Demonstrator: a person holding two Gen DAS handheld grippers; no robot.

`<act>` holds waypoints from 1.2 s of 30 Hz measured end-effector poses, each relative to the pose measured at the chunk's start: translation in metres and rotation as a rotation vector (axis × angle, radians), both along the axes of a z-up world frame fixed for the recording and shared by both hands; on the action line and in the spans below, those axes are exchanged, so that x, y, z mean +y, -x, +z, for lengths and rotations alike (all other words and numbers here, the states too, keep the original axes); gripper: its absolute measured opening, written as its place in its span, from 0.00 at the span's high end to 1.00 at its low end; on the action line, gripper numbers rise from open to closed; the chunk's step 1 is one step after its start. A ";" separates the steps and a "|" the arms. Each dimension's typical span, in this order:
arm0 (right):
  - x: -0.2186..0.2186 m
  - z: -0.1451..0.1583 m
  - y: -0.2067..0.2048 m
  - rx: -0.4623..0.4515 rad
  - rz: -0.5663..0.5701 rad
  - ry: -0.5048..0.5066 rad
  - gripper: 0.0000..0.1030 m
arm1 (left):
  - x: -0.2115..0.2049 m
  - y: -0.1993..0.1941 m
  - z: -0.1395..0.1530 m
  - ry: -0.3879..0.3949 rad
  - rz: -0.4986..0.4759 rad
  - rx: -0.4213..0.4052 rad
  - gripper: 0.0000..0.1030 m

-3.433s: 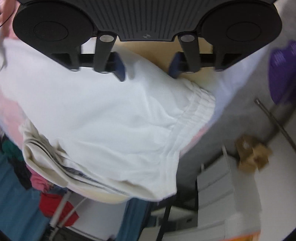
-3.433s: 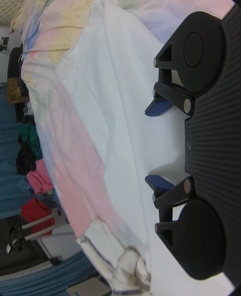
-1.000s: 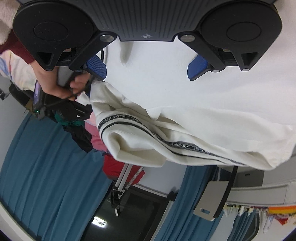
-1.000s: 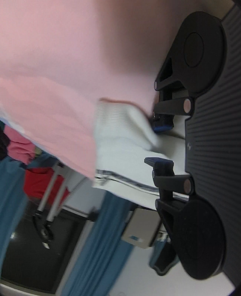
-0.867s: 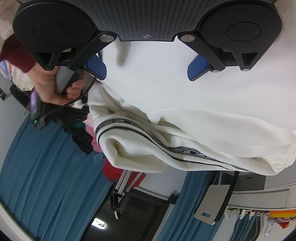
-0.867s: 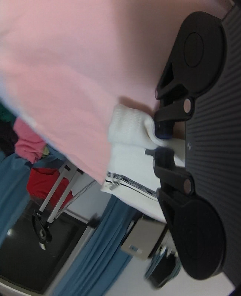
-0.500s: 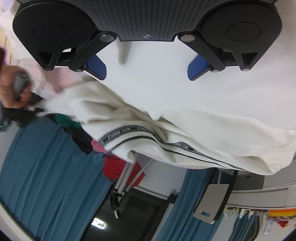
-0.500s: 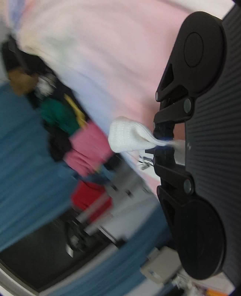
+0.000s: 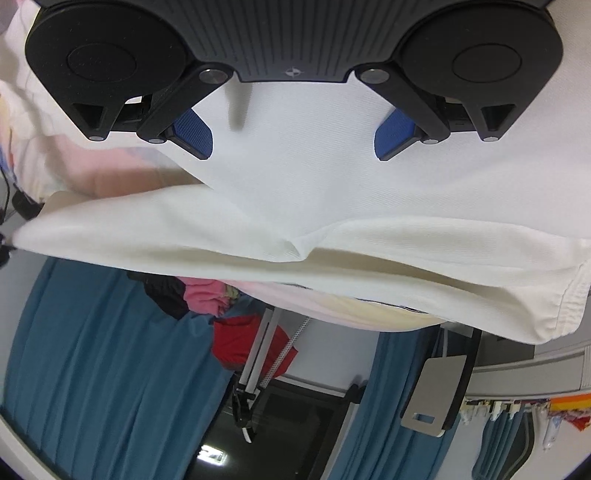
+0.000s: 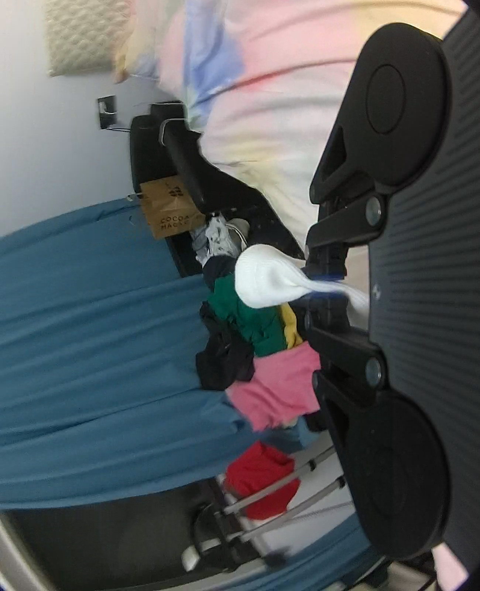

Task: Fold clothes

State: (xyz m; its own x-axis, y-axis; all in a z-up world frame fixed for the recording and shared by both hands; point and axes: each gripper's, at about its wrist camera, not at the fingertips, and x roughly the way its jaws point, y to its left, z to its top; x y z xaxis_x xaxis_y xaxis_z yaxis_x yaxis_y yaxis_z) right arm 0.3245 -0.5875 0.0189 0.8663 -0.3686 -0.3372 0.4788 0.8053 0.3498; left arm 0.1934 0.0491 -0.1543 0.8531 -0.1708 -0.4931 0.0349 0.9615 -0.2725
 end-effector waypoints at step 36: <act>0.146 0.025 0.223 0.135 0.457 0.102 0.25 | -0.025 0.141 0.108 -0.164 -0.040 -0.223 0.03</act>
State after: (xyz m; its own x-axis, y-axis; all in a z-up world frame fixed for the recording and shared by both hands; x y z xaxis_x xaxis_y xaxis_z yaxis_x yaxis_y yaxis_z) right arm 0.1012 -0.4418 0.0437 0.8980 0.0019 -0.4400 0.1043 0.9706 0.2170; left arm 0.0523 0.0241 -0.0467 0.9379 -0.1397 -0.3177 0.1153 0.9888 -0.0944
